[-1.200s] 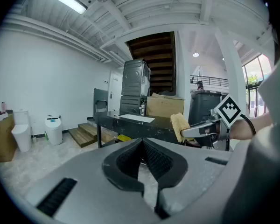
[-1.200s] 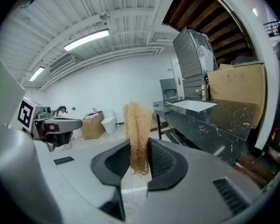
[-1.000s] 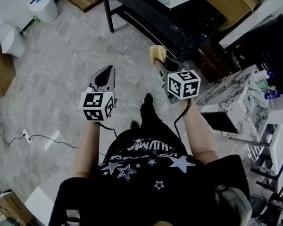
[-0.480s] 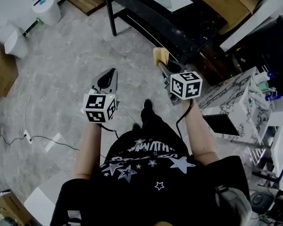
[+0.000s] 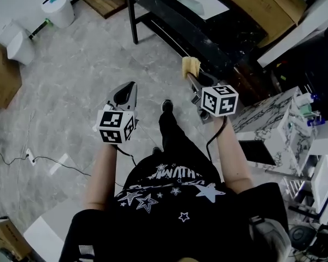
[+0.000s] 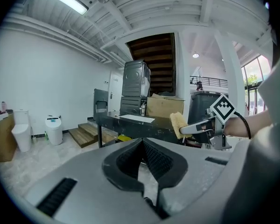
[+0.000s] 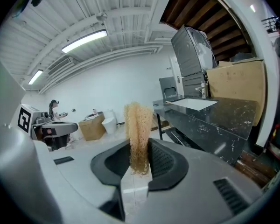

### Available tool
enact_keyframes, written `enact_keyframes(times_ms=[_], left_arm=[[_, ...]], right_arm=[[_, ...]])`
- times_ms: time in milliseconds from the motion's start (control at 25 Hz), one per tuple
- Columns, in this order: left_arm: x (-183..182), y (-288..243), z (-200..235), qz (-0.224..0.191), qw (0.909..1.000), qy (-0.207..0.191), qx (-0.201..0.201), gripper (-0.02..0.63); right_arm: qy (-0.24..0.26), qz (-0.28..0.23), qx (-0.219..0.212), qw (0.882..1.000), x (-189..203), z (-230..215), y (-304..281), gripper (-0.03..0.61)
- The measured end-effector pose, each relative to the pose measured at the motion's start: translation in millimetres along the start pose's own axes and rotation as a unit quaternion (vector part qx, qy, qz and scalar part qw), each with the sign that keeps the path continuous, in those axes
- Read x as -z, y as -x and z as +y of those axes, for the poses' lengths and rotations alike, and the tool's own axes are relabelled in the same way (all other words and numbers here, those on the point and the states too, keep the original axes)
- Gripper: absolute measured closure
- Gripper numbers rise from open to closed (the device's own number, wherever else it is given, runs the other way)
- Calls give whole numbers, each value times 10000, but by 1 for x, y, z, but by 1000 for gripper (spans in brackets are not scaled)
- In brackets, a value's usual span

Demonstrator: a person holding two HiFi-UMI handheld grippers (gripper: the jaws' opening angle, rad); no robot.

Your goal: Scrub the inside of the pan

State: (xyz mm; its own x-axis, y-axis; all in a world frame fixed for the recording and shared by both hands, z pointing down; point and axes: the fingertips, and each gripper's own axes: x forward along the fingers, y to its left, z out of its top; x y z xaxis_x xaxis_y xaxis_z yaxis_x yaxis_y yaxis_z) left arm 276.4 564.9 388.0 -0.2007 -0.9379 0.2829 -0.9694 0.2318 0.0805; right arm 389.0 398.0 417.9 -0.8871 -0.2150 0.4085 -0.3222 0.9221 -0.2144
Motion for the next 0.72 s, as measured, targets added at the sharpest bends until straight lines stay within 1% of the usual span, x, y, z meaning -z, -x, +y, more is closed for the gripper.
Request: enact_keyframes(times_ms=[240,360,520,720], left_arm=[[-2,-35,25,71,9998,61,-156,606],[-4,-59,39,185,9997,99,-149,606],[-11,-98,61,275,9995,-2,-127,606],[-30,-155,93,299,9994,17,-164,606]], right_arm=[[-92,117,-86,9999,-6,-22,-42,491],[-202,69,-89,9997,-19,-40,-64,489],[-368,97,-111,9992,-32,-65,-104,489],[-342,197,-83,9992,-61,-97,-160,489]])
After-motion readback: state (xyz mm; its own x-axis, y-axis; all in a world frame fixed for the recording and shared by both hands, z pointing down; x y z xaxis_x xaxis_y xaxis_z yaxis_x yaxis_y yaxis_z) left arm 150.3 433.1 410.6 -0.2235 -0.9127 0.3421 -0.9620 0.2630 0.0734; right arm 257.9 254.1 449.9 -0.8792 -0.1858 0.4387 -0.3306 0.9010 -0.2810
